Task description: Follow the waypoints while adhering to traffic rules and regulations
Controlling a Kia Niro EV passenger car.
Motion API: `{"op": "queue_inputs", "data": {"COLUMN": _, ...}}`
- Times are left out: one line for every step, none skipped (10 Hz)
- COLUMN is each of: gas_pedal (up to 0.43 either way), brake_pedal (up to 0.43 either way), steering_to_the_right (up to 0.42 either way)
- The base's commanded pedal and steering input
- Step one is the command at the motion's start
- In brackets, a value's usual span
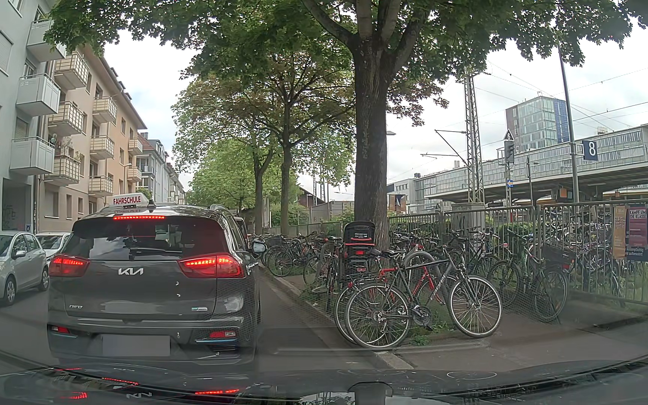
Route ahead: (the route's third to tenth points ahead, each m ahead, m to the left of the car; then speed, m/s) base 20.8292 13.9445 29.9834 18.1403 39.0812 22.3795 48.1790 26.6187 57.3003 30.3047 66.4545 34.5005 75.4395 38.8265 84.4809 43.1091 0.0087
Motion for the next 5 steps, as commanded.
{"op": "queue_inputs", "data": {"gas_pedal": 0.0, "brake_pedal": 0.226, "steering_to_the_right": -0.759}}
{"op": "queue_inputs", "data": {"gas_pedal": 0.0, "brake_pedal": 0.226, "steering_to_the_right": -0.758}}
{"op": "queue_inputs", "data": {"gas_pedal": 0.0, "brake_pedal": 0.226, "steering_to_the_right": -0.759}}
{"op": "queue_inputs", "data": {"gas_pedal": 0.0, "brake_pedal": 0.232, "steering_to_the_right": -0.758}}
{"op": "queue_inputs", "data": {"gas_pedal": 0.0, "brake_pedal": 0.226, "steering_to_the_right": -0.758}}
